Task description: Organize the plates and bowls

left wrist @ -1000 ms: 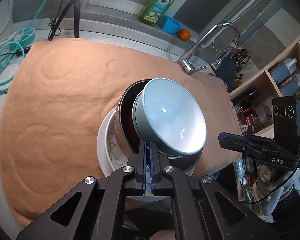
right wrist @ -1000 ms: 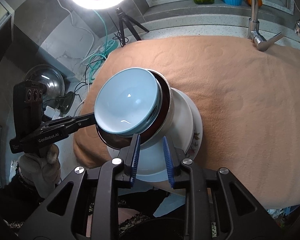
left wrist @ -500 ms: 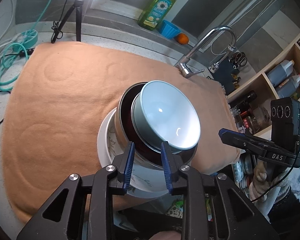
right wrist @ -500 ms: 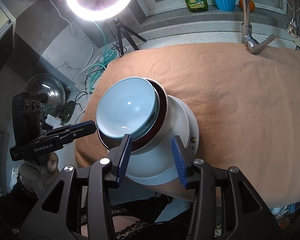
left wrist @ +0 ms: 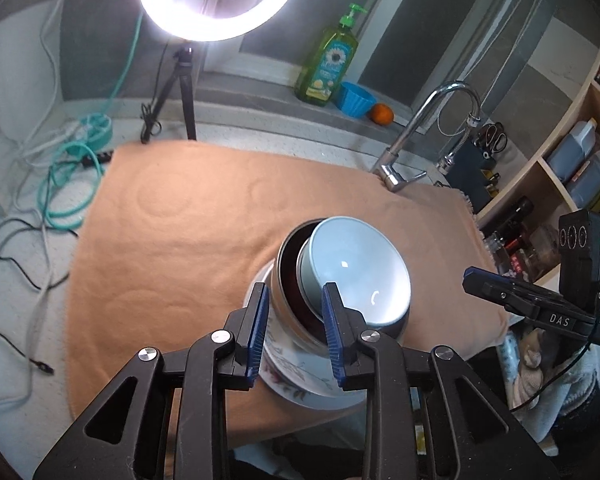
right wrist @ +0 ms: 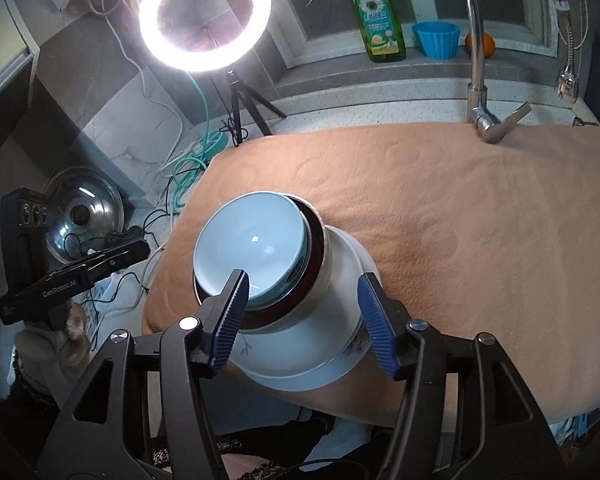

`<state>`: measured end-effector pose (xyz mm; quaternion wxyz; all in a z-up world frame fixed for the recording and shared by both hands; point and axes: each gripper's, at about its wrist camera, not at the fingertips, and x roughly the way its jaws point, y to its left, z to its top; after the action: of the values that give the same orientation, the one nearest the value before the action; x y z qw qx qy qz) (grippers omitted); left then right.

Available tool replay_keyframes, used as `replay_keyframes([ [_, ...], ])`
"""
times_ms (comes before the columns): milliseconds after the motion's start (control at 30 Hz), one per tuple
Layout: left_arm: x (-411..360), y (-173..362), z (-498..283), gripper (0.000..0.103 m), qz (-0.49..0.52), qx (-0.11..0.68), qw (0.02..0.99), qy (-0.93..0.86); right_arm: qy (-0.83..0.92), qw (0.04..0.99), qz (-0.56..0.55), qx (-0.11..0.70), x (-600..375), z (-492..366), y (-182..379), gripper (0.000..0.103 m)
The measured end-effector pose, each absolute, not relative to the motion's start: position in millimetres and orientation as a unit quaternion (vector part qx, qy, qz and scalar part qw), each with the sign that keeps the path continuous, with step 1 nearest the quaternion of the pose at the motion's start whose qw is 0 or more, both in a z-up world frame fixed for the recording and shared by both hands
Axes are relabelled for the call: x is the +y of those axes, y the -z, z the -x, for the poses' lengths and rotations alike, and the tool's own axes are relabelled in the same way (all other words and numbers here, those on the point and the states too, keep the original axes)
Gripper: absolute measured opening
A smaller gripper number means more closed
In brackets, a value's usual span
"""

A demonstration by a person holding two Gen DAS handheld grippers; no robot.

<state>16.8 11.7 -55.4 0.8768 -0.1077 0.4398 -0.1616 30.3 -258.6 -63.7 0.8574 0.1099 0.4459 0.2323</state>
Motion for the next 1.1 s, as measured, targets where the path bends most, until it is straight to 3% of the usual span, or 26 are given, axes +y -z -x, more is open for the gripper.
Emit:
replay_keyframes([
  [200, 4.3, 47.1, -10.6, 0.051, 0.086, 0.419, 0.891, 0.151, -0.200, 0.878, -0.095, 0.424, -259.3, -27.7, 56.7, 0.074],
  [367, 3.1, 43.3, -9.3, 0.060, 0.095, 0.411, 0.895, 0.143, -0.174, 0.900, -0.085, 0.391, -258.9, -23.3, 45.2, 0.084],
  [700, -2.5, 33.1, -0.7, 0.067, 0.080, 0.390, 0.911, 0.110, -0.134, 0.923, -0.054, 0.357, -248.6, -13.7, 28.3, 0.086],
  [1100, -0.6, 23.7, 9.0, 0.067, 0.091, 0.381, 0.915, 0.097, -0.122, 0.933, -0.036, 0.335, -243.5, 2.8, 15.2, 0.086],
])
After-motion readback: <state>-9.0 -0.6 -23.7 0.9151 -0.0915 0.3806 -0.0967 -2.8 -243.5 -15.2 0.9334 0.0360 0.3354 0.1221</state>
